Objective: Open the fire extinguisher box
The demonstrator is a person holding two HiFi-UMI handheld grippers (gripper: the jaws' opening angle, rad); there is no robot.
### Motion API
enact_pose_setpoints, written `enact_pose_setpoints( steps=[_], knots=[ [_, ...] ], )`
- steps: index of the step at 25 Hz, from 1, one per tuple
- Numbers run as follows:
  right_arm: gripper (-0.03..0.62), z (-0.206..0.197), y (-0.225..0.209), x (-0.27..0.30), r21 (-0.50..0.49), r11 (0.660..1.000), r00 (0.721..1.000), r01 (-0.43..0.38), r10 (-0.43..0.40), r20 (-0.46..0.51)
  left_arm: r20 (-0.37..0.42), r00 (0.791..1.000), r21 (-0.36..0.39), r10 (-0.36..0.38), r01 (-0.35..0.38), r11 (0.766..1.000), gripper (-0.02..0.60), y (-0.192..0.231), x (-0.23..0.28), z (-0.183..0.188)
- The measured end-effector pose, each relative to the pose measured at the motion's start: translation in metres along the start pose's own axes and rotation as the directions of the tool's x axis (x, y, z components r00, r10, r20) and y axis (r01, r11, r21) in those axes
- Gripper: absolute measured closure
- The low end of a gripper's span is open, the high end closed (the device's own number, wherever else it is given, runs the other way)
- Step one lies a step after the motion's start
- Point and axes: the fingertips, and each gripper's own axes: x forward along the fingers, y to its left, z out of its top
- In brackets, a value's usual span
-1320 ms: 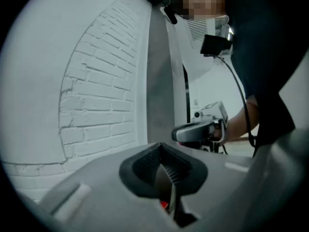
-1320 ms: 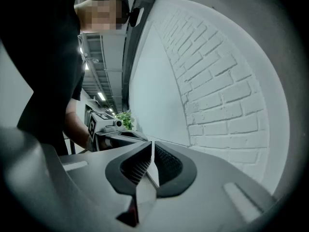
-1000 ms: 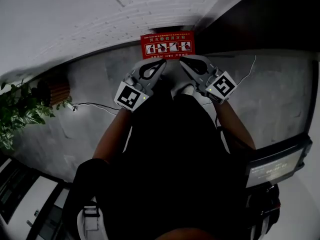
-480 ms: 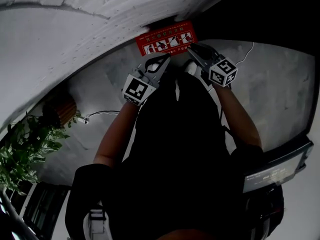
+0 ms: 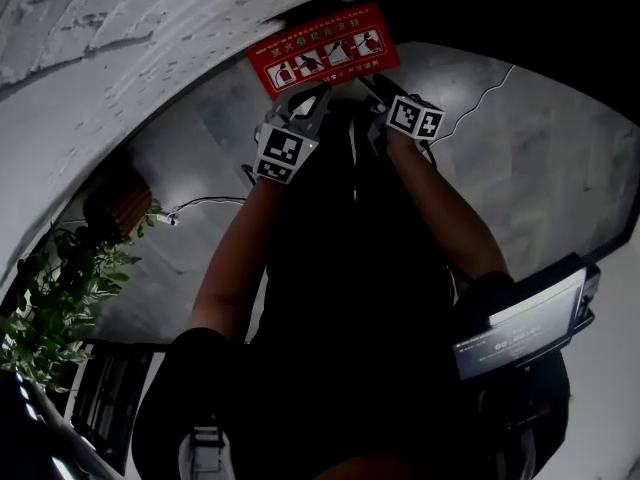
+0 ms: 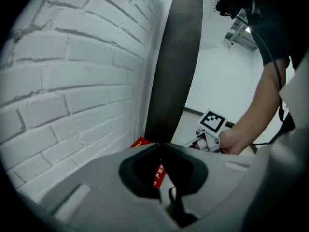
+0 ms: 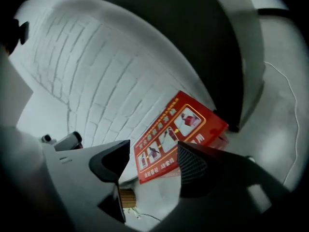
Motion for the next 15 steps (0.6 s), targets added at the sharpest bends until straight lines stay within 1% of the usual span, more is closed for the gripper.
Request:
enact_pose_setpoints(
  steps=[2,4,7,10,12,15],
  knots=[
    [0.289,-0.005,-0.027,0.006,0.132,0.99,0.998,0.049,-0.055,0.039,-0.037,0.999,-0.013,0.008,-0.008,1.0,0.578,0.001,0.015,-0.017],
    [0.287,-0.008,-0.045,0.009,0.211,0.975,0.993,0.077,-0.093,0.069,-0.068,0.998,-0.02,0.01,-0.011,1.0,0.578,0.0,0.028,-0.031],
    [0.287,-0.016,-0.064,0.011,0.252,0.963,0.99,0.095,-0.119,0.08,-0.105,0.994,-0.041,0.018,-0.022,0.999,0.578,-0.004,0.046,-0.05],
    [0.287,-0.022,-0.08,0.022,0.283,0.954,0.989,0.098,-0.124,0.076,-0.144,0.988,-0.075,0.048,-0.059,0.995,0.578,0.0,0.068,-0.07],
    [0.287,-0.027,-0.088,0.03,0.323,0.941,0.988,0.1,-0.132,0.077,-0.167,0.984,-0.089,0.061,-0.076,0.993,0.578,0.002,0.081,-0.082],
    [0.287,-0.033,-0.097,0.039,0.368,0.924,0.985,0.106,-0.147,0.086,-0.181,0.982,-0.107,0.058,-0.078,0.991,0.578,-0.003,0.092,-0.093]
  ],
)
